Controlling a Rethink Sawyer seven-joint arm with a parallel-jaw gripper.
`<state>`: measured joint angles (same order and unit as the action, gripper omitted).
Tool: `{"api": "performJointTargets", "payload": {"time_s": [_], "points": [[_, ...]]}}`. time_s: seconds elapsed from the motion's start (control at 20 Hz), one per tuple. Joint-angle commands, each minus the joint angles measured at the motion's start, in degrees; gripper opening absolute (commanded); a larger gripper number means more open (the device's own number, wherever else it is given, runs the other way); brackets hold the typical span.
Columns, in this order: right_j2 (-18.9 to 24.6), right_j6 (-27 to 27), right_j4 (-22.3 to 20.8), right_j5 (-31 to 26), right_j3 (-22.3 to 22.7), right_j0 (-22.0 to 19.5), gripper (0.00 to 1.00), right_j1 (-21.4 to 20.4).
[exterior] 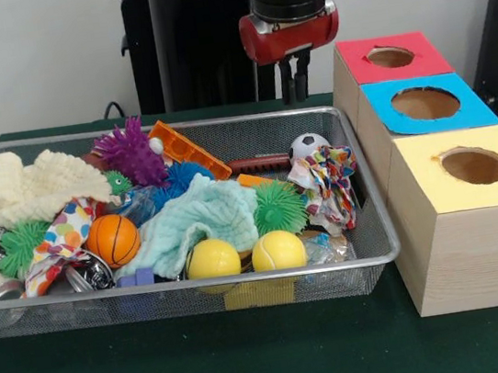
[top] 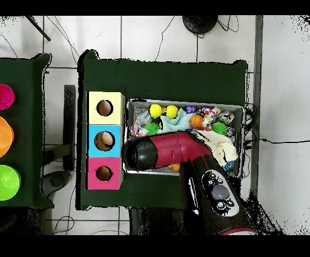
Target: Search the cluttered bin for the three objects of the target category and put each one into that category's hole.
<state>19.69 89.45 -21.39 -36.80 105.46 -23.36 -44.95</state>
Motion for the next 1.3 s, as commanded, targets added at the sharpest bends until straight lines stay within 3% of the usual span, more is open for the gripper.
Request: {"api": "performJointTargets", "payload": {"time_s": [0.05, 0.25, 0.55, 0.75, 1.3], "points": [[-1.89, 4.33, -4.25, 7.01, -3.55, -1.23, 0.00, 5.91], [-2.45, 4.15, -4.17, 8.28, -3.89, -0.97, 0.00, 7.00], [-0.70, -0.25, 0.15, -1.37, -1.70, -2.46, 0.00, -2.32], [0.52, -2.42, 2.08, -7.66, -3.56, -2.92, 0.00, -5.31], [3.96, -5.43, 3.65, -15.61, -7.67, -4.69, 0.00, -7.64]]}}
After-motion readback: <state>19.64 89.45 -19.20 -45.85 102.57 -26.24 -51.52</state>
